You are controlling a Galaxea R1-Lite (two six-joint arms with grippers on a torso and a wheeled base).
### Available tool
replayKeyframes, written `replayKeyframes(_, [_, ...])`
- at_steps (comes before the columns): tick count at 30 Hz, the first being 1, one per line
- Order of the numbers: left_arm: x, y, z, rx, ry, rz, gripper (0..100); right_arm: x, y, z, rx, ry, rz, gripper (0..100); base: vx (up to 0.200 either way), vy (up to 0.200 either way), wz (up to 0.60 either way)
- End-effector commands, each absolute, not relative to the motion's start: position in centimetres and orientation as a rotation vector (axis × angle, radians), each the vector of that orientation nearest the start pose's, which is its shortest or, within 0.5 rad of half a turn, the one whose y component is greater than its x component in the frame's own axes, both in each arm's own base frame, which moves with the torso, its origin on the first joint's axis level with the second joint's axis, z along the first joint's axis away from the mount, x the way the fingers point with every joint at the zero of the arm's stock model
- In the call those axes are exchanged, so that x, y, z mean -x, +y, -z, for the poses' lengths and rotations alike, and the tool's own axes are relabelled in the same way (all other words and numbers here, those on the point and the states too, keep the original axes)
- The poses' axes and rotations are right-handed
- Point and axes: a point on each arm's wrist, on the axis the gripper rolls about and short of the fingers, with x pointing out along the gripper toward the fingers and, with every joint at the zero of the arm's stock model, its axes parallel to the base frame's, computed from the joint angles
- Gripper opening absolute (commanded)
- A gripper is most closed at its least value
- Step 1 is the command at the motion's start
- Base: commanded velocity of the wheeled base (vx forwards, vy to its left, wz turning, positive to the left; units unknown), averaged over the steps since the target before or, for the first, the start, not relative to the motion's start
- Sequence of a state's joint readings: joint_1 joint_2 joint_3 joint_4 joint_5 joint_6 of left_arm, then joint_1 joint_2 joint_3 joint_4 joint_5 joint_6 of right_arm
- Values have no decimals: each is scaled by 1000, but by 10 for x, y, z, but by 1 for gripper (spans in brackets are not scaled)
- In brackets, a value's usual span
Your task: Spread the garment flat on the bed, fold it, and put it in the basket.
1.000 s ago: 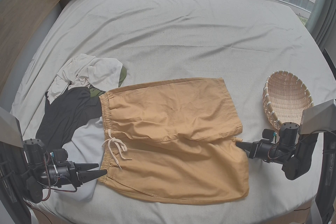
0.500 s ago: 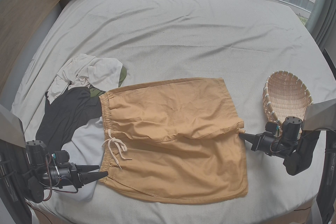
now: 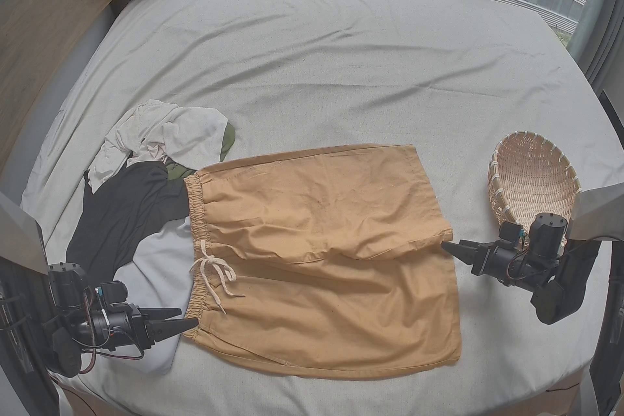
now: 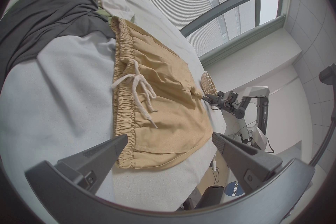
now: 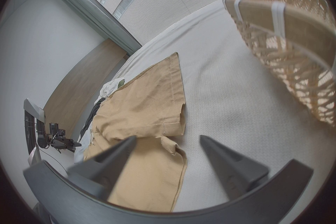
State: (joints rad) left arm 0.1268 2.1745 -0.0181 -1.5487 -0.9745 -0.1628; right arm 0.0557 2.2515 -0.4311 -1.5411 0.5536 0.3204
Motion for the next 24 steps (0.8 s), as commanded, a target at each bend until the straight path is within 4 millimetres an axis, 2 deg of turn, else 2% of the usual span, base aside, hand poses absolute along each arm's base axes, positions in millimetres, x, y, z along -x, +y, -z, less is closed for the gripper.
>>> replayKeyframes(1, [-209,11,0,486,634,737,100,-295,30,-48,-360,309,-568,100,0,0,0])
replayKeyframes(5, [-208,15,1,498,639,715,100,-270,35,-62,-350,311,-593,100,0,0,0])
replayKeyframes(10, [-209,17,7,487,657,656,100,-251,46,-68,-297,310,-646,100,0,0,0])
replayKeyframes(19, [-209,14,16,493,709,632,100,-252,52,-68,-282,308,-667,100,0,0,0])
replayKeyframes(24, [-209,4,28,500,764,664,100,-253,51,-69,-284,302,-665,100,0,0,0])
